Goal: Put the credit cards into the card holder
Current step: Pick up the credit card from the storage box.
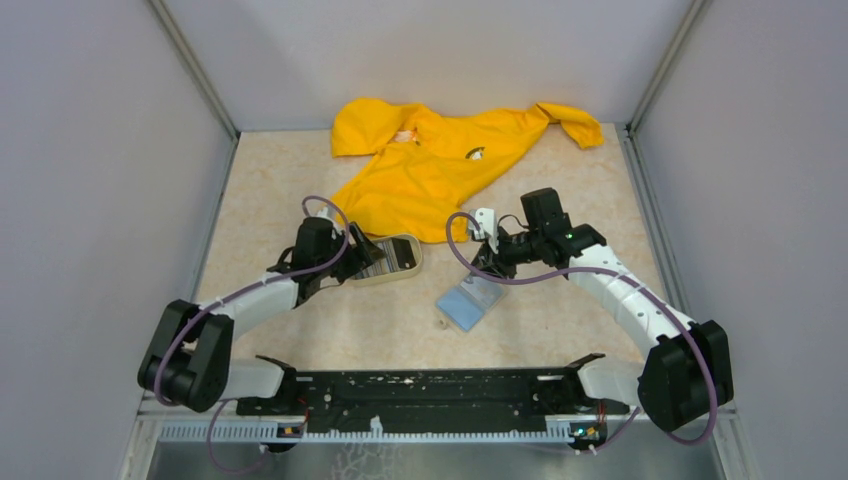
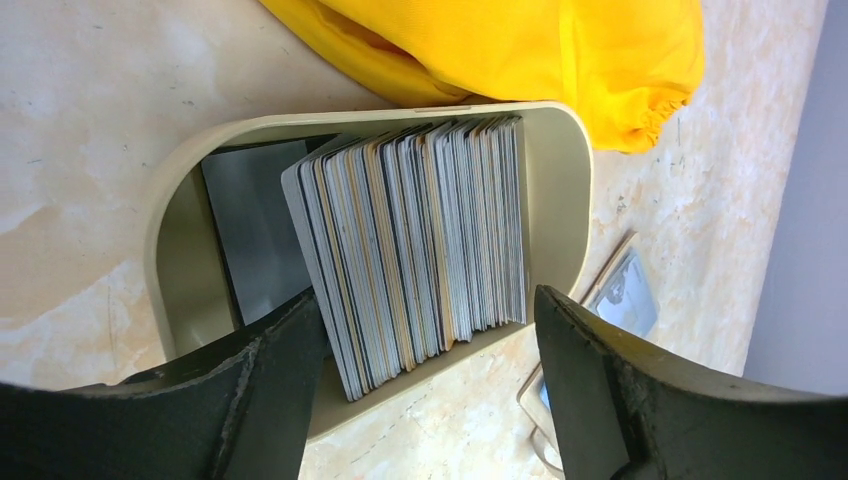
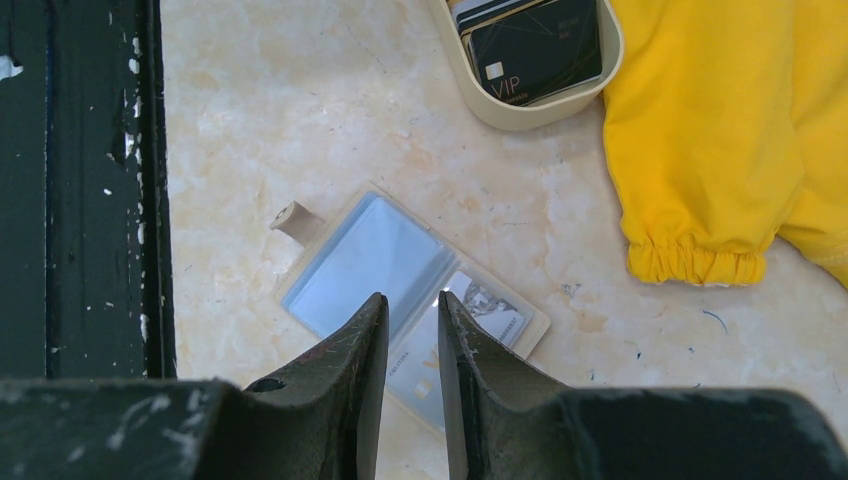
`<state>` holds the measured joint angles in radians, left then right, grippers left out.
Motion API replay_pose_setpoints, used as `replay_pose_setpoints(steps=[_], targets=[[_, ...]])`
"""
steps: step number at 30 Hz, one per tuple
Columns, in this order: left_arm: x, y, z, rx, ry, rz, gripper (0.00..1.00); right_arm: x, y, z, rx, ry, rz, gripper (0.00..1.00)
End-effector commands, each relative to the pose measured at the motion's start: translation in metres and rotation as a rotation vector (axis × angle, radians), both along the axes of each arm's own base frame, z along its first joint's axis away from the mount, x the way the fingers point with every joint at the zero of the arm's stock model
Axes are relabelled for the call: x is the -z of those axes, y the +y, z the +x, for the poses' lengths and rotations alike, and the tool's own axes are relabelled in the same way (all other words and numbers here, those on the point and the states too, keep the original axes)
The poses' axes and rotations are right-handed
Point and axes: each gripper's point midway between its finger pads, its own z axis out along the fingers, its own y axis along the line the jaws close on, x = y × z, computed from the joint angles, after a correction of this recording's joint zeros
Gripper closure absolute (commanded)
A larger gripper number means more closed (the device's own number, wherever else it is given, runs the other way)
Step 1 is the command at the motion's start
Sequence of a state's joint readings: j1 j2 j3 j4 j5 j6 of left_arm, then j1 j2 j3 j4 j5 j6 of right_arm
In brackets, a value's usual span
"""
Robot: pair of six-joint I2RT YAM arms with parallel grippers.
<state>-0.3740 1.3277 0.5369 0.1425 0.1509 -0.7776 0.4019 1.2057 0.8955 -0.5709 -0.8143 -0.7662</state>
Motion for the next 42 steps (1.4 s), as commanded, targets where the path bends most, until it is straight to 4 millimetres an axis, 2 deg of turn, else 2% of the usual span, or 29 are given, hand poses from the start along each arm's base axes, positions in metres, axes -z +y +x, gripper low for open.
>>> replay_pose_setpoints(steps=[1, 10, 16, 25, 42], targets=[[-0.018, -0.001, 0.001, 0.01, -0.054, -0.048, 0.21, -0.005, 0.002, -0.001, -0.022, -0.015, 0.027, 0.74], [-0.017, 0.003, -0.003, 0.006, -0.057, -0.049, 0.24, -0.005, 0.002, -0.001, -0.022, -0.013, 0.026, 0.74], [-0.015, 0.009, -0.004, -0.007, -0.054, -0.028, 0.32, -0.005, 0.002, -0.001, -0.024, -0.014, 0.027, 0.74], [-0.009, 0.025, -0.005, -0.05, -0.051, 0.056, 0.37, -0.005, 0.002, -0.001, -0.025, -0.013, 0.026, 0.74], [-0.004, 0.035, -0.007, -0.073, -0.042, 0.109, 0.53, -0.004, 0.002, -0.002, -0.026, -0.007, 0.025, 0.74]])
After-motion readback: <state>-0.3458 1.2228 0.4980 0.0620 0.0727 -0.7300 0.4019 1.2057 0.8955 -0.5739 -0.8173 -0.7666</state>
